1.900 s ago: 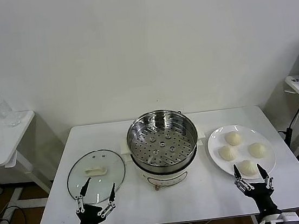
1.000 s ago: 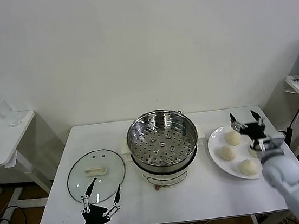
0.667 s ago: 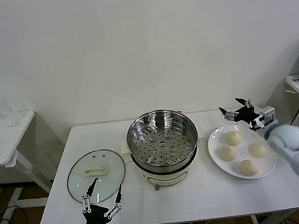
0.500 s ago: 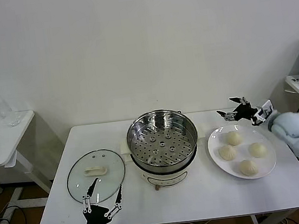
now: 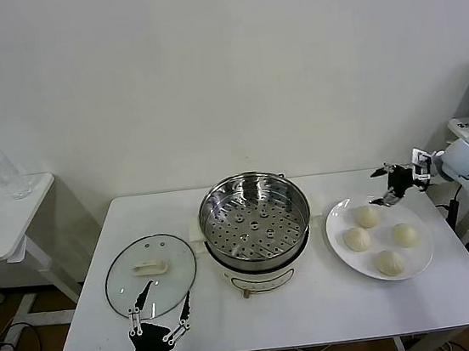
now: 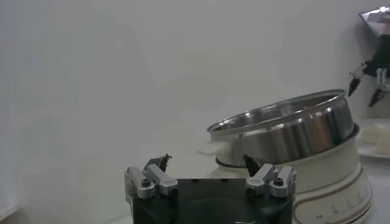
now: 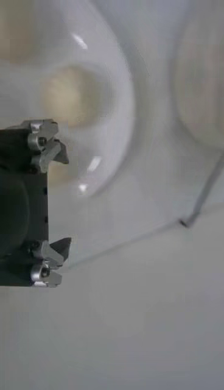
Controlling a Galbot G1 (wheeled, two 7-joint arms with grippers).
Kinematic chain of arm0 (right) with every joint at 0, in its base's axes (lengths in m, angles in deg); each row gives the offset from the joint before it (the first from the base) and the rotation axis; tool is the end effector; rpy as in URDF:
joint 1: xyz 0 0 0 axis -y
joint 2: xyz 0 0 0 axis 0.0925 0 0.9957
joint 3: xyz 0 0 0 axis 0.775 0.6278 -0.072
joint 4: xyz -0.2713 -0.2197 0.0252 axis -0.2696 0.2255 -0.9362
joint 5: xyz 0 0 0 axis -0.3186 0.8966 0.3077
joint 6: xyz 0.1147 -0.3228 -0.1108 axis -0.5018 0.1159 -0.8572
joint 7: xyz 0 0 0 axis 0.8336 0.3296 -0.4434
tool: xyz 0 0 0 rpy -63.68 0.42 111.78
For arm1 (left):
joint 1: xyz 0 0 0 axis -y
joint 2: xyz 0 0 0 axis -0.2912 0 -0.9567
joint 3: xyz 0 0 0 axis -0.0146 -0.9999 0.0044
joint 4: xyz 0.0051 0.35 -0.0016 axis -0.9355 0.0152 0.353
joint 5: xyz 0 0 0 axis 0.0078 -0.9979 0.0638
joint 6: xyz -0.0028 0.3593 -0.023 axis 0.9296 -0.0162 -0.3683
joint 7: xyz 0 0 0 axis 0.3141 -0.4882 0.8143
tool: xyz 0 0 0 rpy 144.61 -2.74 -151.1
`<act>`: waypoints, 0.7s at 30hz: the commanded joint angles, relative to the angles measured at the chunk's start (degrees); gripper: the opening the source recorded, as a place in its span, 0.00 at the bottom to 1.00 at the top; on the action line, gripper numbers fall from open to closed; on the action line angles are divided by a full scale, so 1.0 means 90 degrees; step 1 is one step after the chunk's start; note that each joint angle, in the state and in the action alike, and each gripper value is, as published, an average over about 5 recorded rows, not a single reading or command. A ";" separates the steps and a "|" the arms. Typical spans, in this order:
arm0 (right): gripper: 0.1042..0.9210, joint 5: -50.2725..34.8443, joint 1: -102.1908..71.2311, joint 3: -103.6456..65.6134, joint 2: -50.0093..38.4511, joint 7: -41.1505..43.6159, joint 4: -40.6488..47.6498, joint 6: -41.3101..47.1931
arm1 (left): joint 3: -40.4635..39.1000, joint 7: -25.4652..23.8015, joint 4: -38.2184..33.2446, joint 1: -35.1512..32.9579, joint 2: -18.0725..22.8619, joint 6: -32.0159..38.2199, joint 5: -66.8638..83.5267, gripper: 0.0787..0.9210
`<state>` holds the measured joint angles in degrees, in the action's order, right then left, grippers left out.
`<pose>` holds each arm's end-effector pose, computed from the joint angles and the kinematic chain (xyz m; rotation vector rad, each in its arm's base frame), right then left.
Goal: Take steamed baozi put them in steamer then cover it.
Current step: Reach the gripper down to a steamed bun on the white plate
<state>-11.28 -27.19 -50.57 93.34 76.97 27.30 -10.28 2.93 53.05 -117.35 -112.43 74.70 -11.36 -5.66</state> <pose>0.5515 -0.3018 -0.1820 1.0775 -1.7839 1.2353 0.1280 0.0466 -0.3636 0.3882 2.9866 0.4363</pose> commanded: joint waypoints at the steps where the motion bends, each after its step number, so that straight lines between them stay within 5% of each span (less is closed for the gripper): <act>1: 0.88 0.1389 0.0433 0.0302 0.0698 0.0578 0.0985 -0.0612 | 0.0012 0.0006 0.0042 0.0005 0.0002 0.0014 -0.0010 0.88; 21: 0.88 0.1910 0.0208 0.0171 0.1457 0.0159 0.1525 -0.0654 | 0.0048 0.0023 0.0112 -0.0013 0.0003 0.0053 -0.0012 0.88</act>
<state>2.48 -25.69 -48.91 104.19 78.54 38.66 -15.36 3.39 53.24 -116.33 -112.52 74.72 -10.92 -5.73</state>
